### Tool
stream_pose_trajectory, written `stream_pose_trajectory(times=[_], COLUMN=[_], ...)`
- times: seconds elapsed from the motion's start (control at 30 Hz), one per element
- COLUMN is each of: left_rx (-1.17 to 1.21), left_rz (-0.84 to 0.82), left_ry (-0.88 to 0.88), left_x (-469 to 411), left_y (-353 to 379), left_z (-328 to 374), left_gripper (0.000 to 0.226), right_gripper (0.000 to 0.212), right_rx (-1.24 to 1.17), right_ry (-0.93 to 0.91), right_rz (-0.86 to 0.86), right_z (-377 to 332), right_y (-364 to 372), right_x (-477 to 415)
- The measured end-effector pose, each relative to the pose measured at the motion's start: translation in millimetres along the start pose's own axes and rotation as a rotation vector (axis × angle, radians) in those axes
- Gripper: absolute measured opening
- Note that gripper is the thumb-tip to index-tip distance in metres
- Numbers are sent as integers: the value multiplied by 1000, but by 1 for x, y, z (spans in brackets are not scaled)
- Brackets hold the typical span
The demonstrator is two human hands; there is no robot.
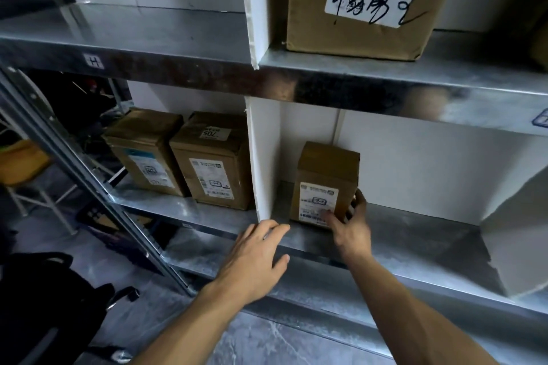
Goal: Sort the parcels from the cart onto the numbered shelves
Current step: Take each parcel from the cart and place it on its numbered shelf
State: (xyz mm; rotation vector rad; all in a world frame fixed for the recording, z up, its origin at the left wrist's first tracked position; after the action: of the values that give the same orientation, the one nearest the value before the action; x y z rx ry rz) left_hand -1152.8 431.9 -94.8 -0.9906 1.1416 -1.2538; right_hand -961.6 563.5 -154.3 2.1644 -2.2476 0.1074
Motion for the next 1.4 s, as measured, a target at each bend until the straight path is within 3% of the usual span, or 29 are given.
stream_pose_trajectory(times=[0.23,0.37,0.53,0.63,0.93,1.2,1.4], left_rx=[5,-5,-34,-71,-80,-105,-82], left_rz=[-13,-2,-24,-24,-69,-104,-90], left_ry=[-29,17,128,217,585,947,1206], left_x=[8,1,-12,-13,31,107,161], left_y=[-2,-1,8,20,62,101,114], left_z=[4,28,94,153,392,608,734], left_gripper=[53,54,55,53,53,54,51], right_gripper=[84,66,38,40,34,43,44], right_rx=[271,403,832,1034,1252,1304,1261], right_ry=[41,35,-190,-238,-136,179,361], right_rz=[-97,-87,-185,-166,174,454,666], right_z=[-8,-12,-21,-24,-29,-17,-5], right_y=[-16,-47,-119,-179,-408,-594,-685], right_x=[4,24,75,111,242,390,480])
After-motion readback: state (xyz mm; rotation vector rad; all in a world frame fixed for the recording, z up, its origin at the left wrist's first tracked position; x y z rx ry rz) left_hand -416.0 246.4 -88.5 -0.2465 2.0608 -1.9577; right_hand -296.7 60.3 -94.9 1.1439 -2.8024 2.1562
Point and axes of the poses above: each hand's wrist, its own x-axis away from the middle knuckle, its own y-axis out of the palm, z = x × y, the point moved 4 cm from there along -x, towards the middle knuckle, and after that the axes turned 14 degrees about -x, right-handed, at the moved point
